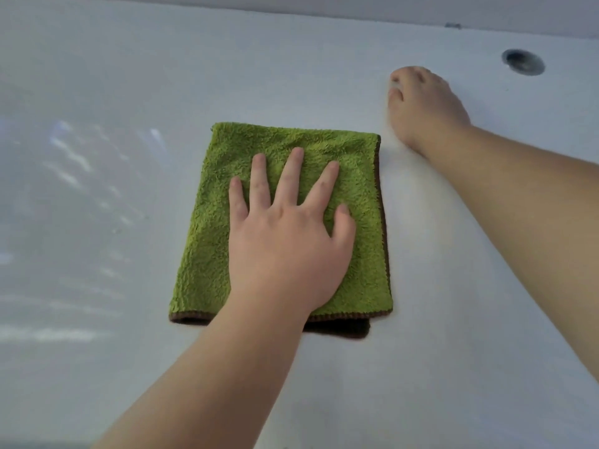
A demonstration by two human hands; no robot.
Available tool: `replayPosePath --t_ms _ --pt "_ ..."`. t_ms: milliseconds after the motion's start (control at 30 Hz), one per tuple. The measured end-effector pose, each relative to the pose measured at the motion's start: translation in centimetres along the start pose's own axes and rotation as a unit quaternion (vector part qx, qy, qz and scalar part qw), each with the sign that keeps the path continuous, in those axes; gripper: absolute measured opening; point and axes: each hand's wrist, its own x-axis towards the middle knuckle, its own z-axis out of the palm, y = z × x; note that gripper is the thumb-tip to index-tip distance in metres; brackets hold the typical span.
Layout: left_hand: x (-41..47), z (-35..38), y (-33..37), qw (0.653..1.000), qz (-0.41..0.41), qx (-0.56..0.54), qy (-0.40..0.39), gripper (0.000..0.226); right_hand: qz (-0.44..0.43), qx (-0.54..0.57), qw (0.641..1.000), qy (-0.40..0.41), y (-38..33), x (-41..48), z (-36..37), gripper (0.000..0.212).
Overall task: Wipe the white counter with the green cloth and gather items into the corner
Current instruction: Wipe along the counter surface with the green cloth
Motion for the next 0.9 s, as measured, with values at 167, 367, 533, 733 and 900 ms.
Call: replayPosePath --t_ms 167,367,533,733,900 --pt "-5.3 -0.1 -0.3 1.0 -0.006 0.002 0.007 0.06 0.001 0.003 1.0 -0.006 0.0 -0.4 -0.1 0.041" --pt "-5.5 -0.7 0.0 1.0 -0.021 -0.001 0.004 0.061 0.007 -0.003 1.0 -0.011 -0.1 -0.6 -0.2 0.042" --pt "-3.1 -1.0 0.3 0.999 -0.039 0.006 -0.021 0.064 0.002 -0.007 1.0 -0.004 -0.2 -1.0 0.0 0.041" --pt "3.4 -1.0 -1.0 0.998 -0.057 0.011 -0.008 0.058 -0.003 -0.017 1.0 0.004 -0.3 -0.9 0.1 0.04" --pt "9.6 -1.1 -2.7 0.998 -0.059 0.005 -0.003 0.064 -0.002 -0.033 0.999 0.003 -0.5 -0.8 0.1 0.039"
